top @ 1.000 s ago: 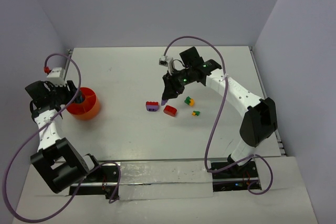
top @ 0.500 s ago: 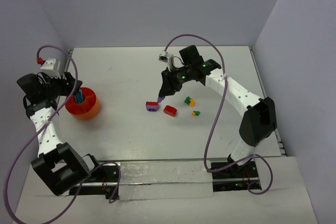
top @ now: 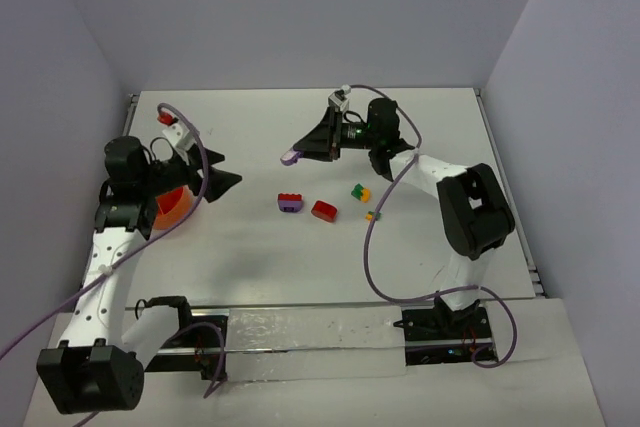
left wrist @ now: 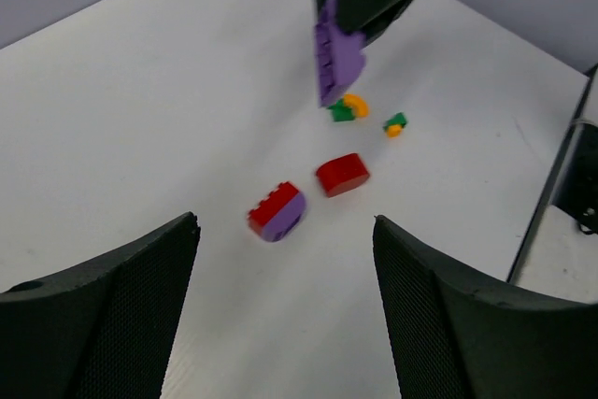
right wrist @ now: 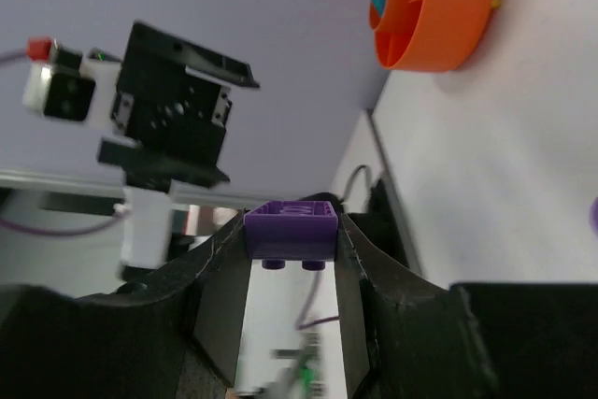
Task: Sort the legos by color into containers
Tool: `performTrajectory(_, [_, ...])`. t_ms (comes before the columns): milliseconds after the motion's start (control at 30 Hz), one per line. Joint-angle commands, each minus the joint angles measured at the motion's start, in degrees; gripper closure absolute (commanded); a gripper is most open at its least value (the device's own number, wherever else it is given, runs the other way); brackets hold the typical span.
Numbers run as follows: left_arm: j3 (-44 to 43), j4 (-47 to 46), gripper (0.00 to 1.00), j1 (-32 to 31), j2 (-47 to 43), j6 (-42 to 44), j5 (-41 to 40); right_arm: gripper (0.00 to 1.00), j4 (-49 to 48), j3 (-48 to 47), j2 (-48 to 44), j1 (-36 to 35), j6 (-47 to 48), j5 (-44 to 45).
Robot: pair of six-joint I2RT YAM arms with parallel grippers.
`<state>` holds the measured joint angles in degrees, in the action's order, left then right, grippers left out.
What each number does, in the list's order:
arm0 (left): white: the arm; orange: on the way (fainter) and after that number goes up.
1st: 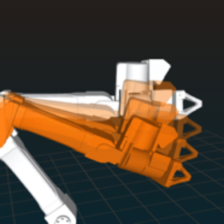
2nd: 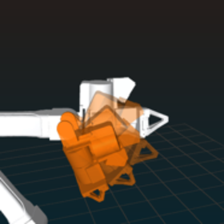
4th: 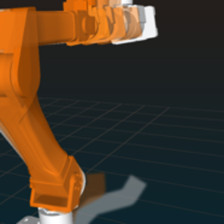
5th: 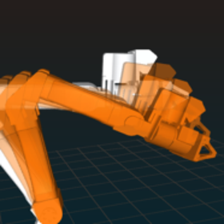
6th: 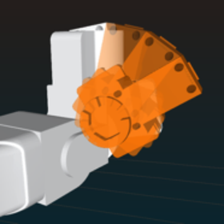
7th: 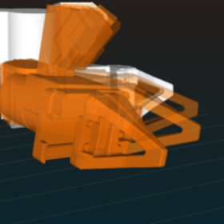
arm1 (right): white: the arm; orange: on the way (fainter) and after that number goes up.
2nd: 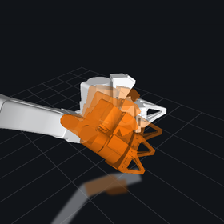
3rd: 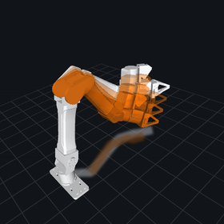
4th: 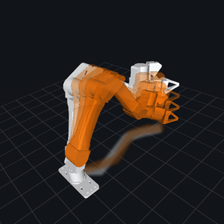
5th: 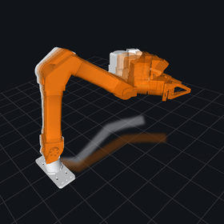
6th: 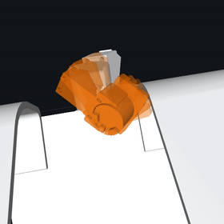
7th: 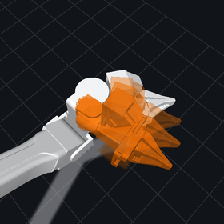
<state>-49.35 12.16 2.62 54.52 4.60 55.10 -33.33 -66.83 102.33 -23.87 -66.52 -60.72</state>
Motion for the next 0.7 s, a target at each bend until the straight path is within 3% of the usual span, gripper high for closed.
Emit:
performTrajectory(0, [0.47,-9.51,0.17,-9.27,-0.13,-8.88,-5.29,1.00,-24.58,2.04,2.91,-0.41,-27.09,1.26])
performTrajectory(233, [-0.89,-15.20,0.18,-19.28,4.31,-12.43,-14.97,1.00,-30.88,2.92,4.69,-1.94,-35.96,2.90])
performTrajectory(533, [-3.03,-17.08,0.22,-24.01,8.58,-11.96,-23.01,1.00,-31.24,3.99,4.89,-2.58,-38.33,2.81])
performTrajectory(667, [-4.04,-18.83,0.23,-24.92,9.52,-11.64,-21.57,1.00,-31.37,3.74,5.40,-2.83,-38.73,2.45])
